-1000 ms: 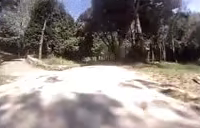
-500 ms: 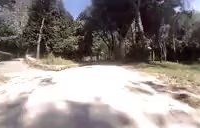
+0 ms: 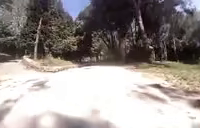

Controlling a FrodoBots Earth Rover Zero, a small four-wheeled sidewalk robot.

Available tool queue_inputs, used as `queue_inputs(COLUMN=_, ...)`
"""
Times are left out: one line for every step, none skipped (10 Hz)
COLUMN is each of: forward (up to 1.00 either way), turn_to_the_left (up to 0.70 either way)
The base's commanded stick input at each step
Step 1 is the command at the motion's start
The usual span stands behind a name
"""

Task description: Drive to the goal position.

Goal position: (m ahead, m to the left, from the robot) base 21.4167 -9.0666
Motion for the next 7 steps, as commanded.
queue_inputs(forward=0.85, turn_to_the_left=0.00)
queue_inputs(forward=0.85, turn_to_the_left=0.00)
queue_inputs(forward=0.85, turn_to_the_left=0.00)
queue_inputs(forward=0.85, turn_to_the_left=0.00)
queue_inputs(forward=0.85, turn_to_the_left=0.00)
queue_inputs(forward=0.85, turn_to_the_left=0.00)
queue_inputs(forward=0.85, turn_to_the_left=0.00)
